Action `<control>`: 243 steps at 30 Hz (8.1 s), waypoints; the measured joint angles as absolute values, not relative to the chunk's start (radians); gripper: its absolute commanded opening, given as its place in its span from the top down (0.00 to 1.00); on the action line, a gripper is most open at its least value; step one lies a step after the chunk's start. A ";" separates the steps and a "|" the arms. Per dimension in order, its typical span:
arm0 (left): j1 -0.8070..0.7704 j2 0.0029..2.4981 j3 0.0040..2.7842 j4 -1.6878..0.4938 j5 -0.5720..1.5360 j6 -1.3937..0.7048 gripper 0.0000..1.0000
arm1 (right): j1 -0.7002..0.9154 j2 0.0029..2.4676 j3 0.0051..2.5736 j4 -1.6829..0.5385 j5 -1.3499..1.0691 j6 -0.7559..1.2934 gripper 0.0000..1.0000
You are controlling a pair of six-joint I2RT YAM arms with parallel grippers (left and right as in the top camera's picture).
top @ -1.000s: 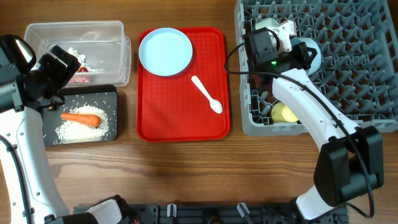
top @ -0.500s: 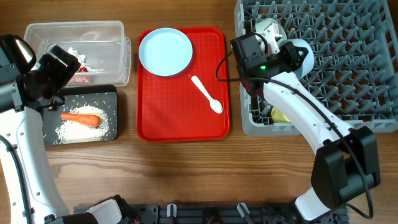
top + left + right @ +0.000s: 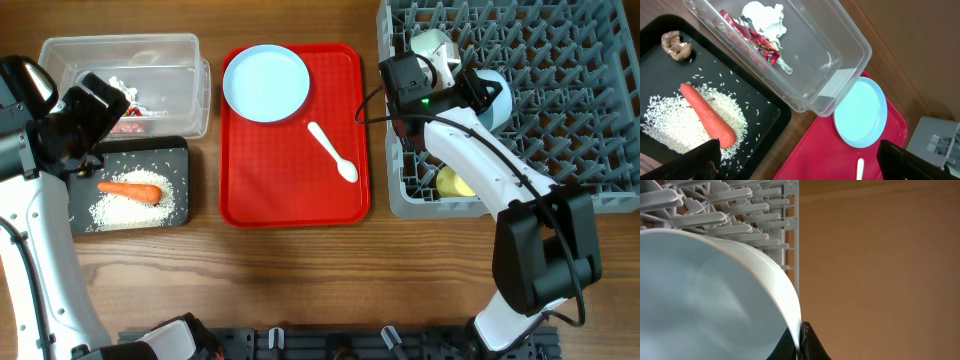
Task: Sort waste into correct bins and load items into the dishwasher rack
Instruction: 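Lower the light-blue bowl into the rack and open the right gripper, then move the right gripper back over the white plate on the red tray, then grasp the white plate's edge with the right gripper, then lift the white plate and carry it to the rack, then stand the white plate upright in the rack and release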
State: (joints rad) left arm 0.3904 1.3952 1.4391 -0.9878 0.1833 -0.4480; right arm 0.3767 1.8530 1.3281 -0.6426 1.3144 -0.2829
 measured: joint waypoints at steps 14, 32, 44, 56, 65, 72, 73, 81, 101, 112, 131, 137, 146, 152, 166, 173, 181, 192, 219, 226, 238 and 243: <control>0.390 1.395 1.439 -0.988 0.183 -0.448 0.00 | 0.446 1.857 1.328 -0.644 1.307 -0.358 0.69; 0.390 1.395 1.439 -0.988 0.183 -0.448 0.00 | 0.551 1.864 1.328 -0.598 1.265 -0.395 0.06; 0.390 1.395 1.439 -0.988 0.183 -0.448 0.00 | 0.642 1.864 1.326 -0.353 1.083 -0.398 0.00; 0.390 1.395 1.439 -0.988 0.183 -0.448 0.00 | 0.806 1.864 1.324 -0.334 0.299 -0.143 0.01; 0.390 1.395 1.439 -0.988 0.183 -0.448 0.00 | 0.724 1.863 1.364 -0.292 0.041 0.206 0.00; 0.390 1.395 1.439 -0.988 0.183 -0.448 0.00 | 0.670 1.860 1.559 -0.371 -0.076 0.330 0.00; 0.390 1.395 1.439 -0.988 0.183 -0.448 0.00 | 0.660 1.860 1.592 -0.389 -0.088 0.329 0.00; 0.390 1.395 1.439 -0.988 0.183 -0.448 0.00 | 0.516 1.874 1.806 -0.449 -0.168 0.329 0.00; 0.390 1.395 1.439 -0.988 0.183 -0.448 0.00 | 0.568 2.274 1.781 -0.358 -0.124 0.730 0.33; 0.390 1.395 1.439 -0.988 0.183 -0.448 0.00 | 0.579 2.356 1.781 -0.375 -0.023 0.792 0.62; 0.390 1.395 1.439 -0.988 0.183 -0.448 0.00 | 0.556 2.356 1.781 -0.404 -0.036 0.810 0.96; 0.390 1.395 1.439 -0.988 0.183 -0.448 0.00 | 0.505 2.343 1.778 -0.408 -0.036 0.733 0.96; 0.390 1.395 1.439 -0.987 0.183 -0.448 0.00 | 0.482 2.041 1.769 -0.490 0.217 0.399 0.96; 0.390 1.395 1.439 -0.988 0.183 -0.448 0.00 | 0.486 1.798 1.769 -0.596 0.676 0.221 0.96; 0.390 1.395 1.439 -0.988 0.183 -0.448 0.00 | 0.354 1.722 1.769 -0.673 1.212 -0.138 0.96; 0.390 1.395 1.439 -0.987 0.183 -0.448 0.00 | 0.257 1.722 1.769 -0.749 1.201 -0.160 0.96; 0.390 1.395 1.439 -0.988 0.183 -0.448 0.00 | 0.212 1.722 1.754 -0.796 1.163 -0.115 0.96; 0.390 1.395 1.439 -0.988 0.183 -0.448 0.00 | 0.145 1.749 1.515 -0.402 1.042 -0.293 0.96; 0.390 1.395 1.439 -0.988 0.183 -0.448 0.00 | 0.101 1.824 1.462 -0.306 0.845 -0.542 0.00; 0.390 1.395 1.439 -0.988 0.183 -0.448 0.00 | 0.104 1.824 1.462 -0.334 0.857 -0.318 0.00; 0.390 1.395 1.439 -0.988 0.183 -0.448 0.00 | 0.244 1.663 1.463 -0.443 0.626 -0.194 0.00; 0.390 1.395 1.439 -0.988 0.183 -0.448 0.00 | 0.370 1.581 1.469 -0.536 0.314 -0.176 0.00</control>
